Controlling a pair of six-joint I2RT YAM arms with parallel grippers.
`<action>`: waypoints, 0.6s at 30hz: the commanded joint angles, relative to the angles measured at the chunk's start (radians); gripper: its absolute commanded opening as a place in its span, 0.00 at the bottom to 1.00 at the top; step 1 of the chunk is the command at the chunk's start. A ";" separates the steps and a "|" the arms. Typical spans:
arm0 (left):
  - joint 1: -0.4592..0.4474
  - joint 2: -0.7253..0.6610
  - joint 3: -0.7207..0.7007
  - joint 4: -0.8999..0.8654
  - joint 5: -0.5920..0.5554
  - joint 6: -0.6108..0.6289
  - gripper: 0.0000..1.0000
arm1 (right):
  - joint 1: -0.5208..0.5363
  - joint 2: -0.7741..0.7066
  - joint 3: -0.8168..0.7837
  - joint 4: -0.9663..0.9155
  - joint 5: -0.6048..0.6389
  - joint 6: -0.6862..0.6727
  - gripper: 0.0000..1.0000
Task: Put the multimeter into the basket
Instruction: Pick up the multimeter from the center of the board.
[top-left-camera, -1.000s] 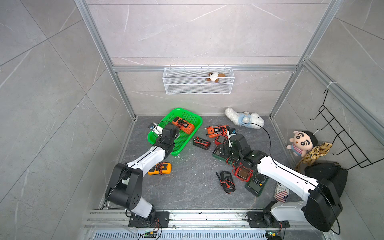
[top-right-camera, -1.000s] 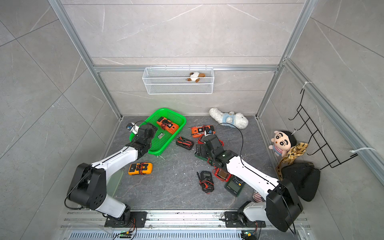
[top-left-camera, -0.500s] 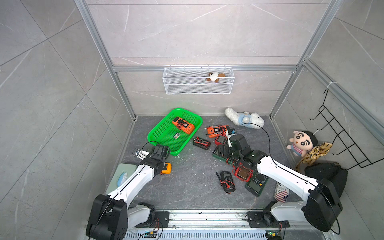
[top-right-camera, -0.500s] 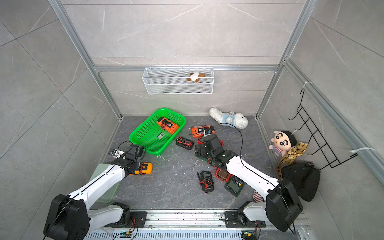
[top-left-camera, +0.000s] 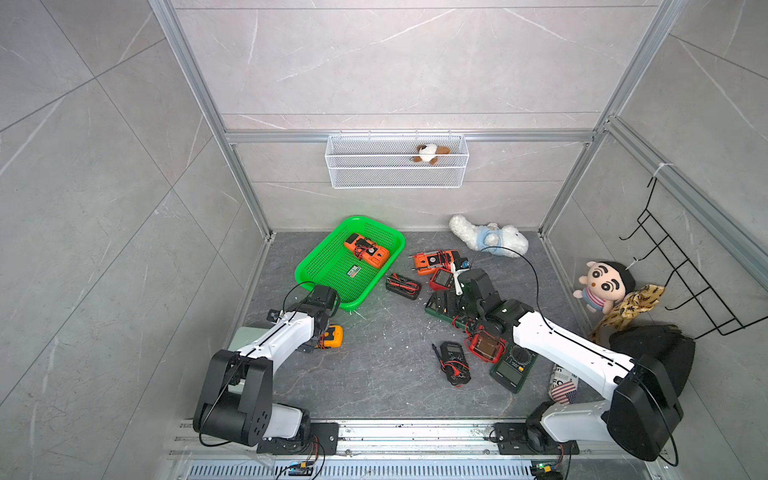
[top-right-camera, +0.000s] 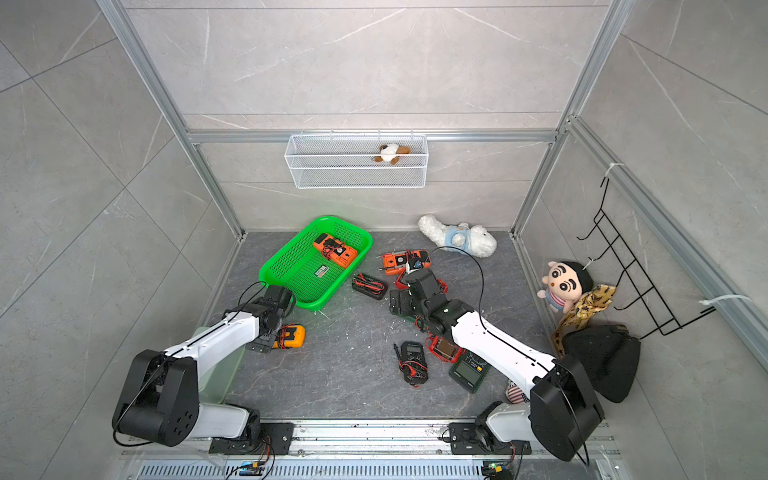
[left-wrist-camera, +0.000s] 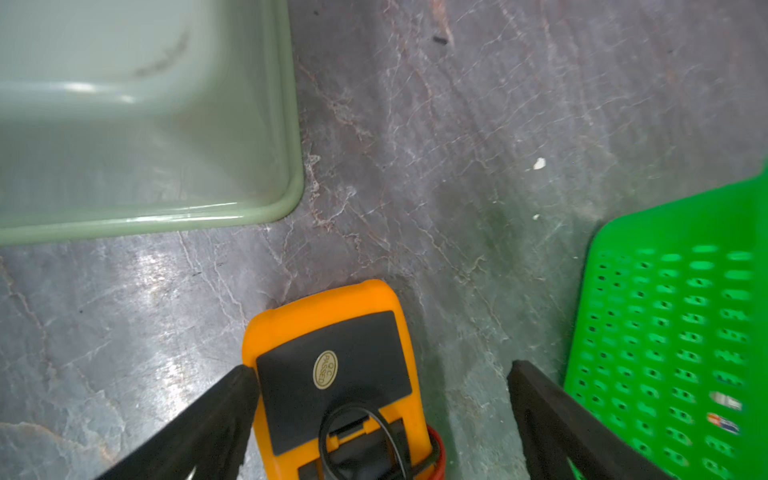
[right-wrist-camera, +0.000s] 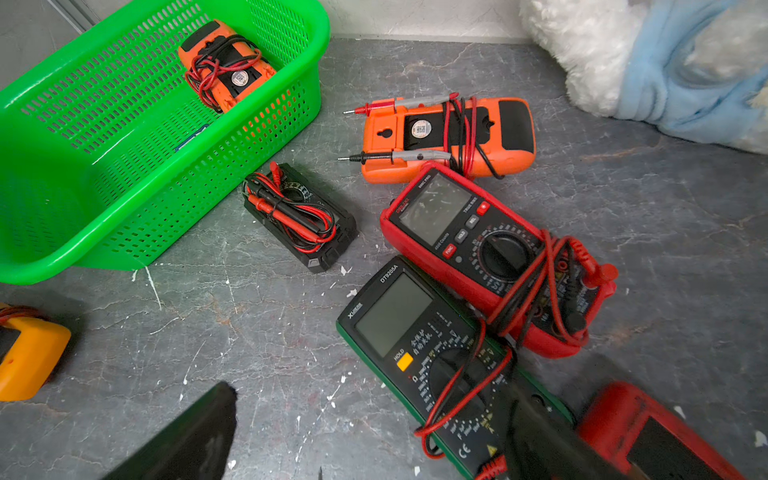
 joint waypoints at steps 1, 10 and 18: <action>0.013 0.051 0.038 0.011 0.078 -0.013 0.98 | 0.006 0.024 -0.010 0.006 -0.009 0.009 1.00; 0.018 0.186 0.063 0.026 0.165 -0.008 0.98 | 0.006 0.048 0.004 0.002 -0.012 0.003 1.00; 0.018 0.188 0.028 0.045 0.189 -0.014 0.68 | 0.006 0.050 0.011 -0.012 0.017 0.000 1.00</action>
